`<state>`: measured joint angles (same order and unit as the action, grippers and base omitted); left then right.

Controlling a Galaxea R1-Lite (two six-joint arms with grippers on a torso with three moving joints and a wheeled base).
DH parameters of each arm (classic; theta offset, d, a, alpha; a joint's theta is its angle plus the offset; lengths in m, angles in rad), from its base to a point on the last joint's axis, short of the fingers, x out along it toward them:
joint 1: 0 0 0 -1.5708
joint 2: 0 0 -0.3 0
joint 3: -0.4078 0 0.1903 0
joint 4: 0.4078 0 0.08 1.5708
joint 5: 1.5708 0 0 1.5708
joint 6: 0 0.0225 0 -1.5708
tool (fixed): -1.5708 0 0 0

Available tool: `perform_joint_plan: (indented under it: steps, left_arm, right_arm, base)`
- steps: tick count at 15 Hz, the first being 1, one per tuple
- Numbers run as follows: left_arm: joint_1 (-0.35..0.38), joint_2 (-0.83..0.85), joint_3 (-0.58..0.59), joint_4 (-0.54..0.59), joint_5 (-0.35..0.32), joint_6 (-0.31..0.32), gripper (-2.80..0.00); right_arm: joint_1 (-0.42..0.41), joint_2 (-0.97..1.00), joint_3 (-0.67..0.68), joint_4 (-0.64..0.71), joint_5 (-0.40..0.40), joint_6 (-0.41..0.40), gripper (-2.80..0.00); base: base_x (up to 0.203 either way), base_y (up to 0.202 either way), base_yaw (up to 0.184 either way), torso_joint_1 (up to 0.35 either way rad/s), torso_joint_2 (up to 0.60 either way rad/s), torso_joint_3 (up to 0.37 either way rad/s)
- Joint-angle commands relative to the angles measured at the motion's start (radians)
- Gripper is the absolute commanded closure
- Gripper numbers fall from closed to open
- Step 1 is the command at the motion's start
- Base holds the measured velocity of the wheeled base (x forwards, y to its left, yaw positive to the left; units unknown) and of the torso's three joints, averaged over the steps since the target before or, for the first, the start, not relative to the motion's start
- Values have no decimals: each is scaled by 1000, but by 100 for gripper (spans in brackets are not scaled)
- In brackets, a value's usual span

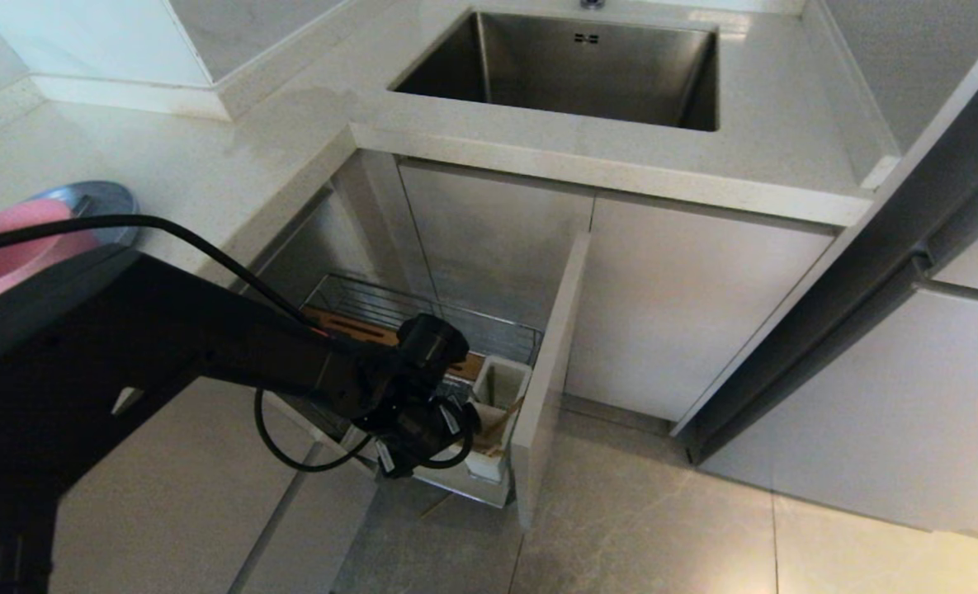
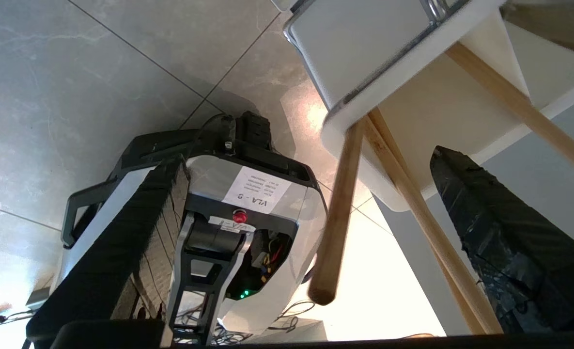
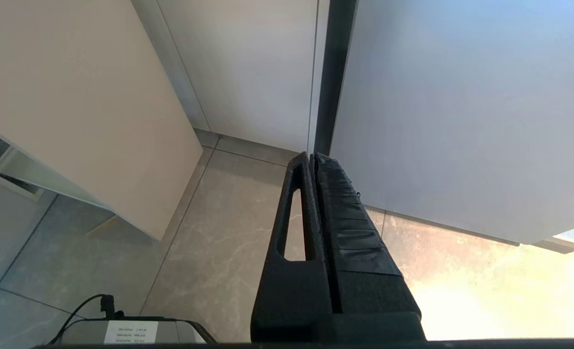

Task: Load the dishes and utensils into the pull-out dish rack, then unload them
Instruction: Take the chopsticks out of the cupboard

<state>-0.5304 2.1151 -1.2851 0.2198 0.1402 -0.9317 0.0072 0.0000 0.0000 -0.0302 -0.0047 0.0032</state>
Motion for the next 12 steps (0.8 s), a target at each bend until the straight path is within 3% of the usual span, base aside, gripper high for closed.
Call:
perform_joint_plan:
  steps: [1,12]
  left_arm:
    - [-3,10,-5,1,2,-6,-280]
    - [-2,26,-23,-3,5,-3,-280]
  right_arm:
    - [0,0,8,0,0,0,0]
    - [0,0,8,0,0,0,0]
  base:
    - [0,0,0,0,0,0]
    - [0,0,0,0,0,0]
